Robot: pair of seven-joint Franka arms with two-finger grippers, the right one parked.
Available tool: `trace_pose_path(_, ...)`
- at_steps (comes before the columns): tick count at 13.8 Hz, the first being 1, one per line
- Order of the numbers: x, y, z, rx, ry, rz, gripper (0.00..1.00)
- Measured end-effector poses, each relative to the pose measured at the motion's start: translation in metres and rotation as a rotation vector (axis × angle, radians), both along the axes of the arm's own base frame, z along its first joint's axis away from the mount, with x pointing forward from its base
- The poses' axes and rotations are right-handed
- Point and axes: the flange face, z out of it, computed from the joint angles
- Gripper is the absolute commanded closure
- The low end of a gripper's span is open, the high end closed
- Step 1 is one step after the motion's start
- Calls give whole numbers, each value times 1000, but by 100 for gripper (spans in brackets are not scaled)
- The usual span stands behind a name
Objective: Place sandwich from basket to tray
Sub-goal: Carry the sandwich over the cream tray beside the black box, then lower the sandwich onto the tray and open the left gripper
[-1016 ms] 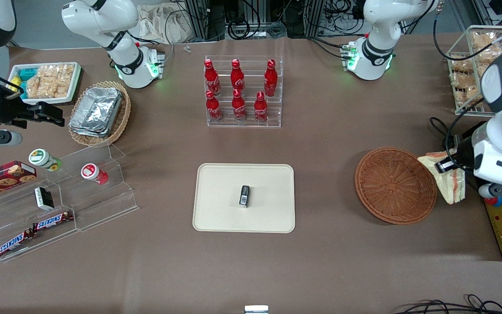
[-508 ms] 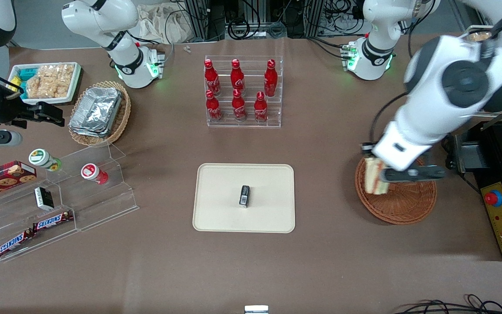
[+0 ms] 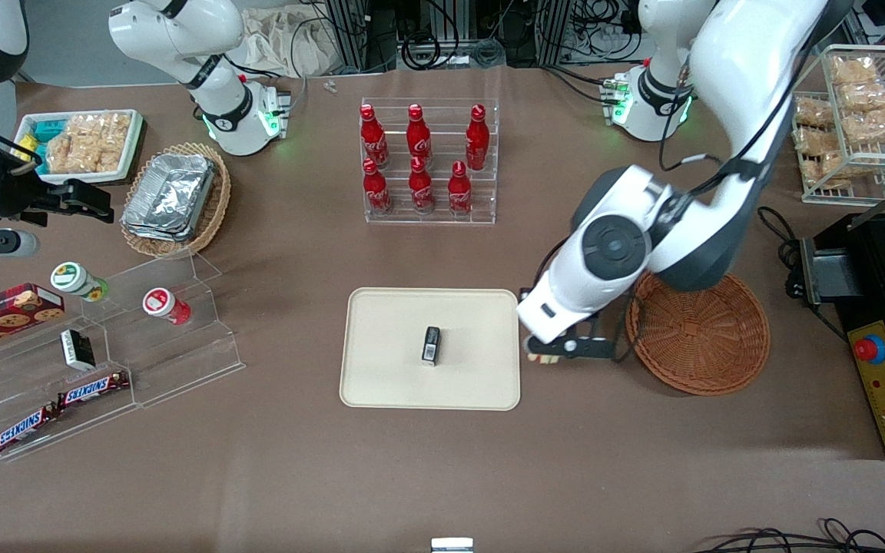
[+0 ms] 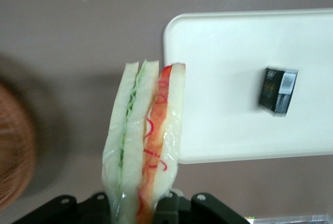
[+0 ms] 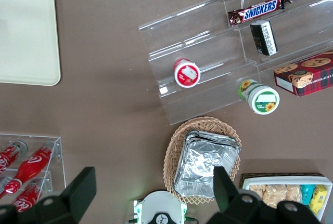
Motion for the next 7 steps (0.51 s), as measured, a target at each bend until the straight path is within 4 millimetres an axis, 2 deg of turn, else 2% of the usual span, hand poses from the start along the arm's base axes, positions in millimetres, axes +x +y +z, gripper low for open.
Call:
trace_pose_path(2, -4, -31, -39, 6, -30, 24, 100)
trace_pose_path(3, -5, -40, -57, 13, -37, 31, 100)
trace_pose_path(5, -1, -45, -89, 13, -42, 34, 100)
trace_pose_path(7, 5, -44, -113, -2, -44, 38, 100)
